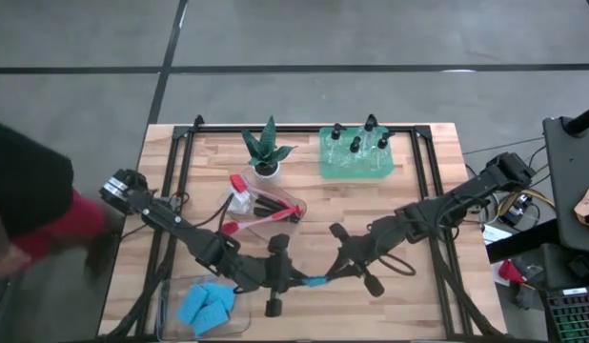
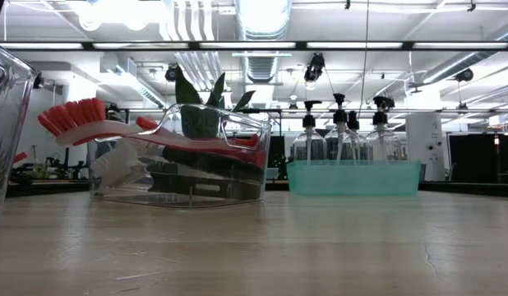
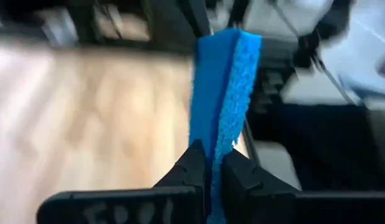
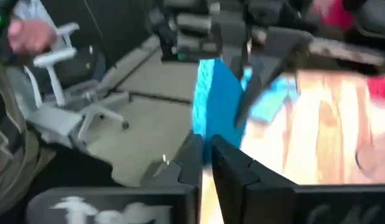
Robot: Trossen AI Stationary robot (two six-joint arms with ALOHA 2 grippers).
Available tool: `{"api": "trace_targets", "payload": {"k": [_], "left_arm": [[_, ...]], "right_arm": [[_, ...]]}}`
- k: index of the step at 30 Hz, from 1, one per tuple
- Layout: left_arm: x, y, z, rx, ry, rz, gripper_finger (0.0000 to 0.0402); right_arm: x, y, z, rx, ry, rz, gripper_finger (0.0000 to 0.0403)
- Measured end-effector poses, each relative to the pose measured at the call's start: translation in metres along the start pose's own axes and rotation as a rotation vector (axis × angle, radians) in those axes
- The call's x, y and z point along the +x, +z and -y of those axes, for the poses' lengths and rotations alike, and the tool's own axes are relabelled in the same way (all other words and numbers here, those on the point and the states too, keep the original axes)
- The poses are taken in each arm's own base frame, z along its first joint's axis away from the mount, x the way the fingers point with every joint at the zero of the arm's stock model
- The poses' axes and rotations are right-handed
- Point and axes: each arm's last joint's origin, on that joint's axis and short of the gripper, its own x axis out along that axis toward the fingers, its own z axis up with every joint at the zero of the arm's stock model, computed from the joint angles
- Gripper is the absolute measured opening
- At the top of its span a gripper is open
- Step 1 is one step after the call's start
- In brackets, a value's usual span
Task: Pick & Place Kitchen Sink Supplies
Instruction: Put the blue sponge into the bottom transparent bin, then return to Home Position
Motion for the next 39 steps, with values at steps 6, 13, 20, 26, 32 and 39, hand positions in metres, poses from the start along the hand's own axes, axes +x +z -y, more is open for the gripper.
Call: {"api": "trace_targets", "payload": {"k": [6, 13, 20, 26, 32, 39], "left_arm": [[-0.027, -0.023, 0.009, -0.215, -0.115, -0.356, 0.0011], [-0.074, -0.059, 0.031, -0.498, 0.075, -0.689, 0.0009], [-0.107, -0.074, 0.045, -0.509, 0.241, -0.649, 0.0012], [-0.111, -0.098, 0.044, -0.648, 0.343, -0.735, 0.0060], [-0.110, -0.111, 0.041, -0.652, 0.369, -0.740, 0.0166], [-0.118, -0.097, 0.031, -0.385, 0.347, -0.500, 0.0208]], "right_arm": [[0.000, -0.013, 0.000, 0.037, -0.008, -0.096, 0.0099], [0.002, -0.027, 0.006, 0.056, -0.073, -0.124, 0.0180], [0.002, -0.030, 0.007, 0.065, -0.089, -0.128, 0.0198], [0.002, -0.032, 0.006, 0.071, -0.097, -0.130, 0.0199], [0.002, -0.040, 0.008, 0.061, -0.146, -0.131, 0.0199], [-0.003, -0.055, 0.010, 0.083, -0.139, -0.090, 0.0145]]}}
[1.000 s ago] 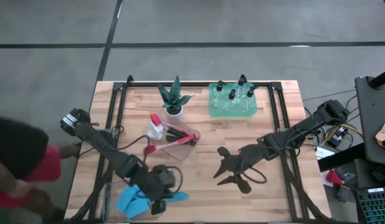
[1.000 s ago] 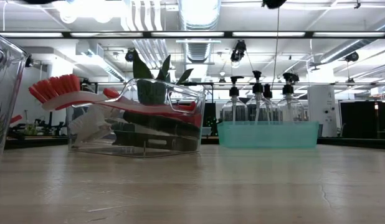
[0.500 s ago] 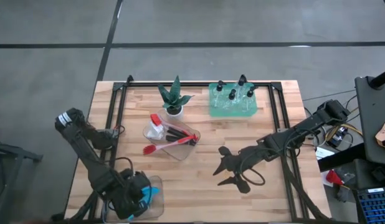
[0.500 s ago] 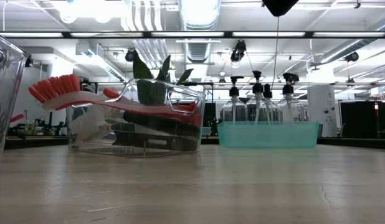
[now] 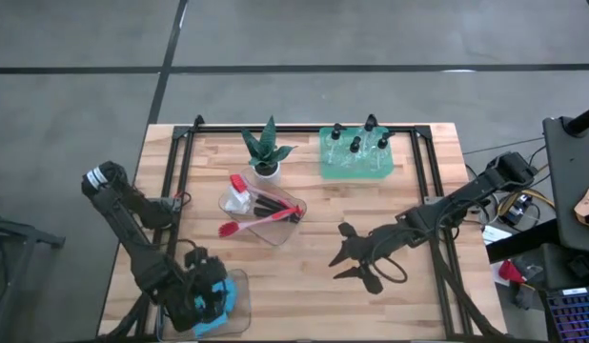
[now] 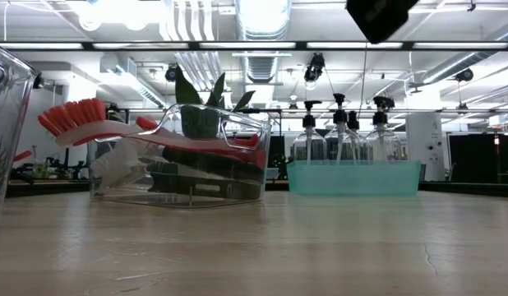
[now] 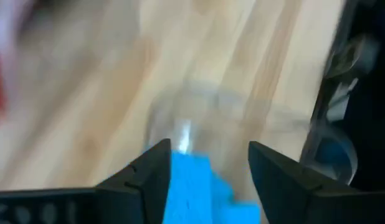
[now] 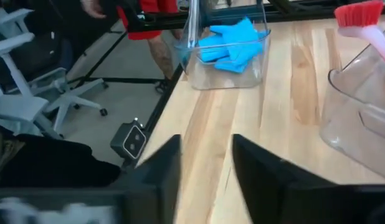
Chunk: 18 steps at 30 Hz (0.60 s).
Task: Pick & Place Kitchen Sink Supplies
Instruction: Return to Home Position
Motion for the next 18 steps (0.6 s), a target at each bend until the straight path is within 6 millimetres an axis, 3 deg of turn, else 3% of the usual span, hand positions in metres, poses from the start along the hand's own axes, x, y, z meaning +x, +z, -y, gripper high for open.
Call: {"api": "trace_targets", "payload": {"k": [2, 5, 9, 14, 18], "left_arm": [[-0.009, 0.005, -0.004, 0.051, -0.009, 0.108, 0.0183], [-0.017, 0.012, -0.013, 0.139, 0.000, 0.281, 0.0115], [-0.012, 0.028, -0.032, 0.198, -0.045, 0.396, 0.0016], [0.004, 0.044, -0.067, 0.298, -0.154, 0.568, 0.0006], [0.004, 0.049, -0.101, 0.352, -0.223, 0.741, 0.0003]], "right_arm": [[-0.003, -0.006, 0.002, 0.004, 0.003, 0.009, 0.0103], [-0.011, -0.013, 0.004, -0.014, 0.013, 0.043, 0.0030], [-0.024, -0.020, 0.008, -0.084, 0.007, 0.150, 0.0012], [-0.043, -0.037, 0.018, -0.122, -0.125, 0.253, 0.0008], [-0.063, -0.049, 0.023, -0.183, -0.149, 0.304, 0.0008]]}}
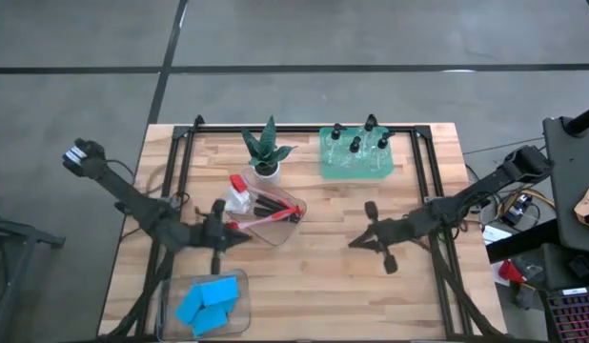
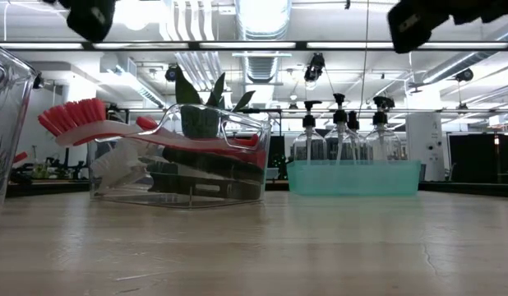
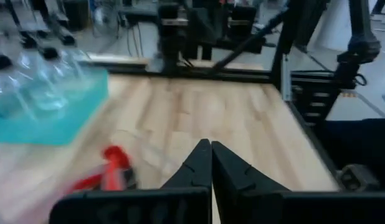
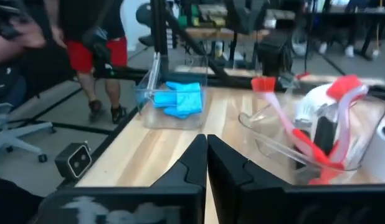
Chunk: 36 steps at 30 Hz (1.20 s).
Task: Pick & Place Kitchen Sink Supplies
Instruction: Return to Home Position
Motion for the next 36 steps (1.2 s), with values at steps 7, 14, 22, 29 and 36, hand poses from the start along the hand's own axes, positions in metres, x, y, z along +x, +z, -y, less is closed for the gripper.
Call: {"api": "trace_targets", "payload": {"k": [7, 14, 22, 29, 36], "left_arm": [[-0.037, -0.030, -0.045, -0.014, 0.032, 0.127, 0.0001], [-0.060, -0.056, -0.068, -0.027, -0.017, 0.245, 0.0000], [-0.070, -0.077, -0.081, 0.060, -0.011, 0.345, 0.0000], [-0.064, -0.090, -0.083, 0.081, 0.066, 0.317, 0.0000], [-0.065, -0.088, -0.084, 0.054, 0.091, 0.332, 0.0001]], "right_arm": [[-0.035, -0.017, 0.010, -0.026, 0.004, 0.099, 0.0008], [-0.059, -0.032, 0.016, -0.048, 0.008, 0.185, 0.0008], [-0.074, -0.049, 0.021, -0.074, 0.012, 0.257, 0.0008], [-0.077, -0.062, 0.023, -0.082, 0.007, 0.235, 0.0008], [-0.075, -0.074, 0.024, -0.063, 0.007, 0.109, 0.0008]]}}
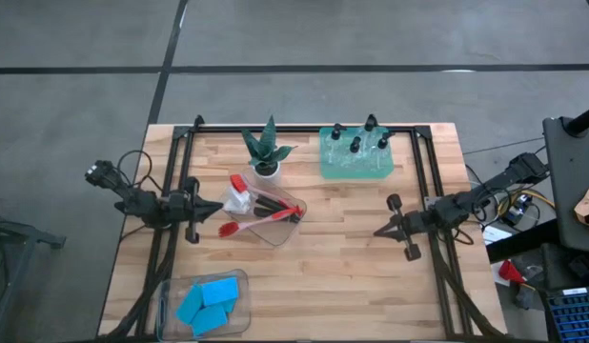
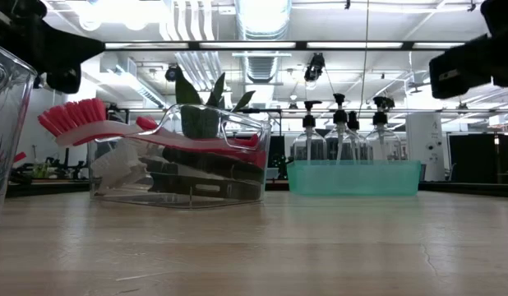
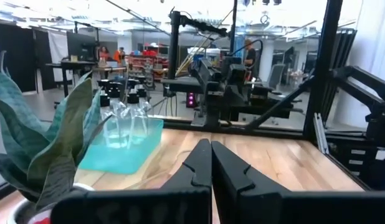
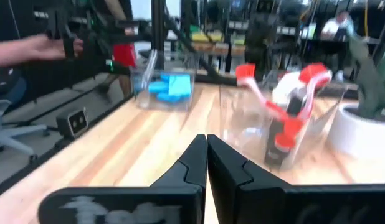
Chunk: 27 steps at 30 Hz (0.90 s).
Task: Pick & Place Kitchen Sink Supplies
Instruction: Return to Home Position
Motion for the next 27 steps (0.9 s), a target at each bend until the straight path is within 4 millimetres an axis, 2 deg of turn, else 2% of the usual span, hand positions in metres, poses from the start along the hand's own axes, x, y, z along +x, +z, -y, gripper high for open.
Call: {"api": "trace_targets", "payload": {"k": [8, 27], "left_arm": [[0.0002, -0.0005, 0.0002, -0.002, 0.000, -0.005, 0.0000], [0.0008, -0.0015, 0.0007, 0.004, 0.000, -0.014, 0.0003]], "right_arm": [[-0.0003, -0.0081, 0.0002, 0.019, -0.003, -0.083, 0.0008], [-0.0003, -0.0081, 0.0002, 0.019, -0.003, -0.083, 0.0008]]}}
